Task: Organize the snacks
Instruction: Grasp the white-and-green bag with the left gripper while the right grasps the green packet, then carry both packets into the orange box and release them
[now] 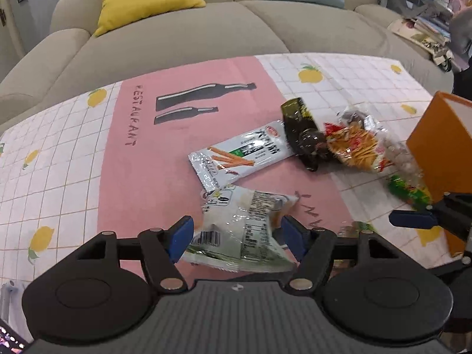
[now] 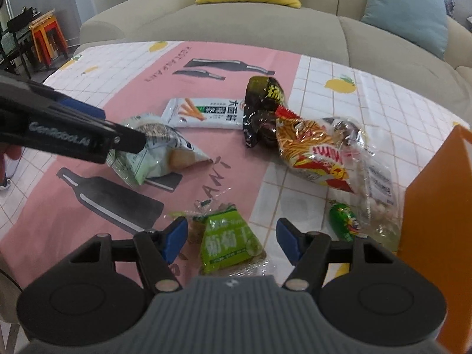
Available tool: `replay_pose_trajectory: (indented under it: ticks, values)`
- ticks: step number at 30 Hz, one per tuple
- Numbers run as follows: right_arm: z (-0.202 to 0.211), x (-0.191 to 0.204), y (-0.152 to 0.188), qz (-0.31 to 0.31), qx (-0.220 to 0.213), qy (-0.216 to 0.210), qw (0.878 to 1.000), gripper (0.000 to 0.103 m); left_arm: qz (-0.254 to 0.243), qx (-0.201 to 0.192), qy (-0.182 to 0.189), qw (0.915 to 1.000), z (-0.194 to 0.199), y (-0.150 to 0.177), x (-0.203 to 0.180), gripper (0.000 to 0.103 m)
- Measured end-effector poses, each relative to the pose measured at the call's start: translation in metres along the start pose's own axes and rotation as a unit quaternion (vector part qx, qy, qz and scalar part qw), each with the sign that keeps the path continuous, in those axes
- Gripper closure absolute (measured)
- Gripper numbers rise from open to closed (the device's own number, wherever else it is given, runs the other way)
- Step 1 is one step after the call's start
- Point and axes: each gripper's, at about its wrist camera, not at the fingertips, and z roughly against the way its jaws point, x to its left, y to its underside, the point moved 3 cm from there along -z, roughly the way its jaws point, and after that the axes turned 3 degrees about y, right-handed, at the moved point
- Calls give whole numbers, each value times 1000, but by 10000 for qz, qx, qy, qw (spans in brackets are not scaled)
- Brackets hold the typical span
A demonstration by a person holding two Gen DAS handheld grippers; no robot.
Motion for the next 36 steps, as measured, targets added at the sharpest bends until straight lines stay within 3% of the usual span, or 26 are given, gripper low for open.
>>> replay_pose_trajectory:
  ticks: [10,18,24,36]
  values:
    - [-17,1,2,4,132,-78,9999,48,-39,242,-84,9997,-26,1,1,24]
    - [-21,6,2,-15,170,-15,9999,55,130,279,-50,9995,-26,3,1,35]
    - [-19,7,3,-92,257,124,9995,63,171,304,-50,9994,-21,6,-6,44]
    - [11,-3,14,-387,266,268,9985,65,434,163,75,9989,12,14,-32,48]
